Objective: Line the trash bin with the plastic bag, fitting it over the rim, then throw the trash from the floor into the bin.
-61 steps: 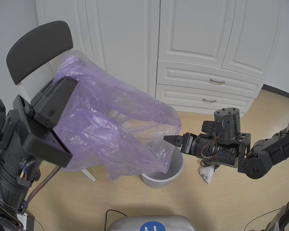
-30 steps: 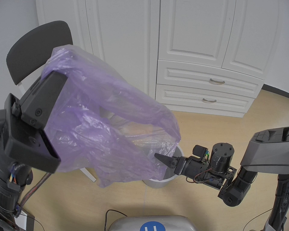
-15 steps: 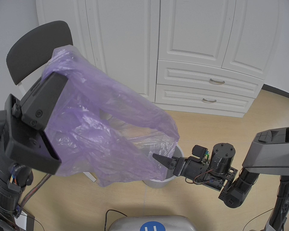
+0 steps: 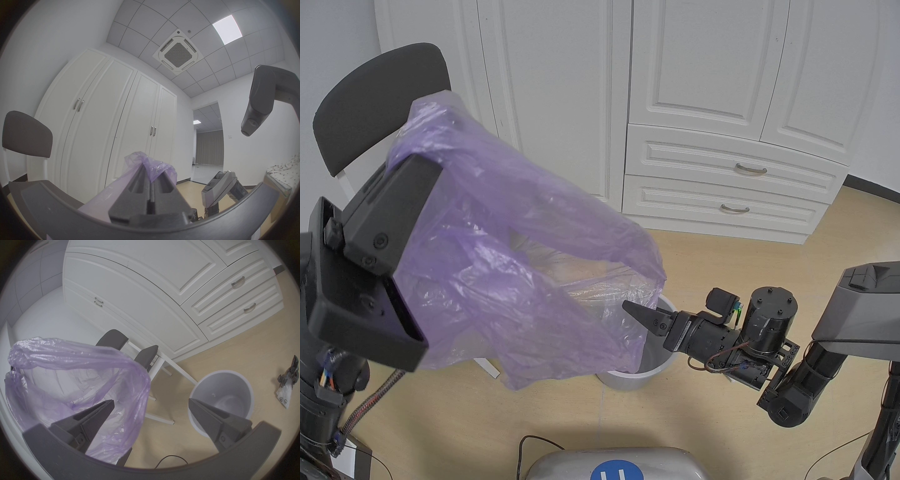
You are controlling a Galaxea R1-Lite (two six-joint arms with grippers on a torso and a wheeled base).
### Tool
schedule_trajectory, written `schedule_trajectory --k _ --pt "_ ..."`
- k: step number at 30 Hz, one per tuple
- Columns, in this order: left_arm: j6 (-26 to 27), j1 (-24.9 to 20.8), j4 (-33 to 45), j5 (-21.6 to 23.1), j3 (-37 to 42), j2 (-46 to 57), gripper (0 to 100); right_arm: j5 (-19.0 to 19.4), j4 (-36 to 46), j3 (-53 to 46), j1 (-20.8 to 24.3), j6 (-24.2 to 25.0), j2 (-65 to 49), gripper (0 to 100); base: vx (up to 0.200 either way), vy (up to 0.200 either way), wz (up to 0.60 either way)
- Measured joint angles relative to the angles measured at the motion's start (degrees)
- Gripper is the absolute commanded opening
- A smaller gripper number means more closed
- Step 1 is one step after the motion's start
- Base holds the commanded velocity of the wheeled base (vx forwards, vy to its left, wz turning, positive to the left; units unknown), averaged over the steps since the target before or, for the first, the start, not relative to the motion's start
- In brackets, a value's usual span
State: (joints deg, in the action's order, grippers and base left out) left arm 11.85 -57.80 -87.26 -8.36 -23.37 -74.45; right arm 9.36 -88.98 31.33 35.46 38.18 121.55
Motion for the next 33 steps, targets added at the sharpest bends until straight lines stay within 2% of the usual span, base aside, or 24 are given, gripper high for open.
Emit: schedule_trajectory --k 11,33 --pt "-0.02 -1.73 0.11 -0.06 0.28 0.02 0 -2.63 0.00 2.51 1.13 0.40 1.44 100 0.000 0.000 0.00" --pt "0.20 -1.88 0.06 -0.15 0.52 -0.27 0 -2.67 -0.02 1.91 1.55 -0.13 2.15 100 0.000 0.000 0.00"
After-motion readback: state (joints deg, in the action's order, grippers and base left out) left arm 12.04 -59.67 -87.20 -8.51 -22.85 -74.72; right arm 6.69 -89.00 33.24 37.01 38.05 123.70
